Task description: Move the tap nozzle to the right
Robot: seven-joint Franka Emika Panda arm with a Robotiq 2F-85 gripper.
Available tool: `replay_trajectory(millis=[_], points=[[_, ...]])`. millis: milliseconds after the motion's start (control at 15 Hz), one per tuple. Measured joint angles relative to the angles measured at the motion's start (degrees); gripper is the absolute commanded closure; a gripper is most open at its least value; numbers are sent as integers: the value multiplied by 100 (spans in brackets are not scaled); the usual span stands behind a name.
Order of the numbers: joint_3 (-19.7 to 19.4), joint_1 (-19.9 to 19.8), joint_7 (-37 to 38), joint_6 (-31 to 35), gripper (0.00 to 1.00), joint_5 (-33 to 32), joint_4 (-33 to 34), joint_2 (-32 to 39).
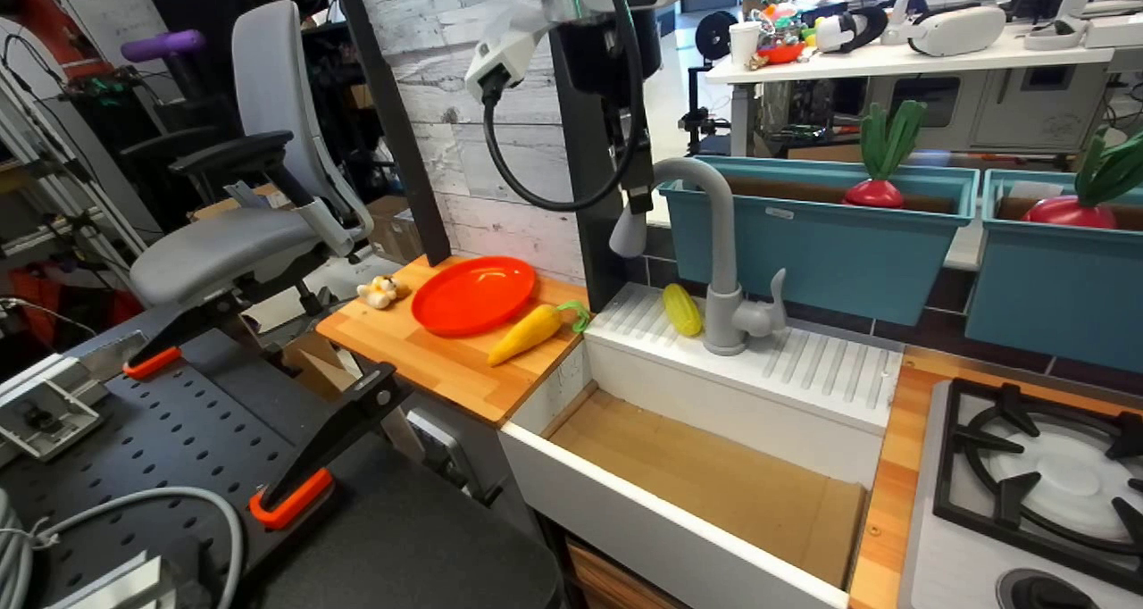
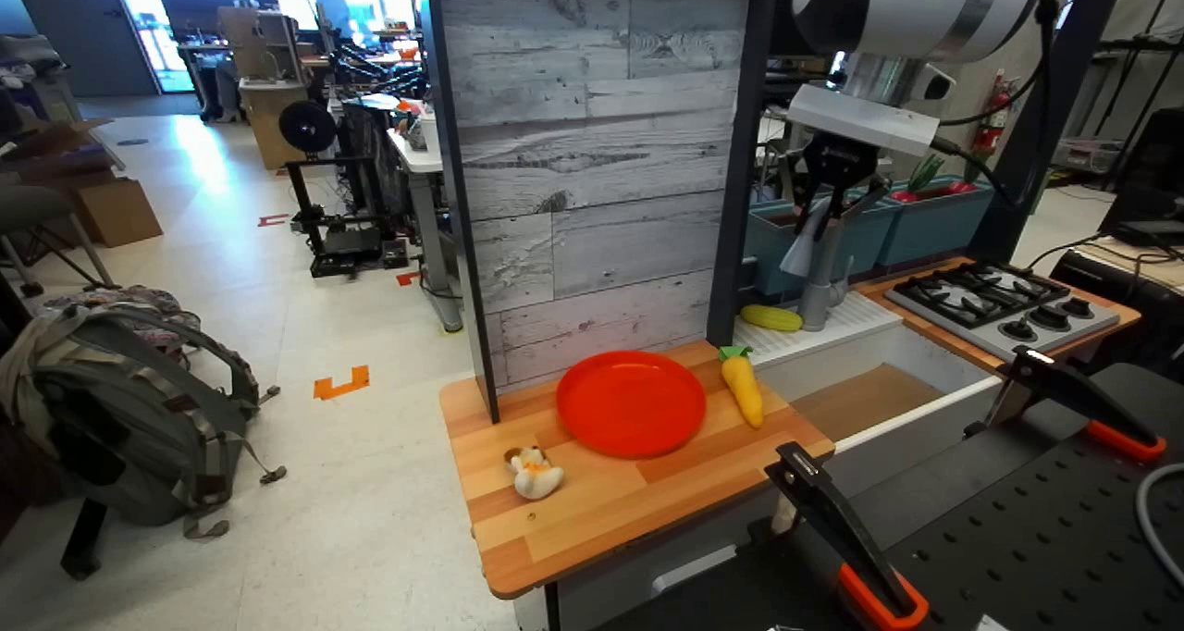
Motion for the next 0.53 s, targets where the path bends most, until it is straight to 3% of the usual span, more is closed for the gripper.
replay_trajectory(millis=[533], points=[[771, -958, -1944, 391, 94, 348, -533, -262]])
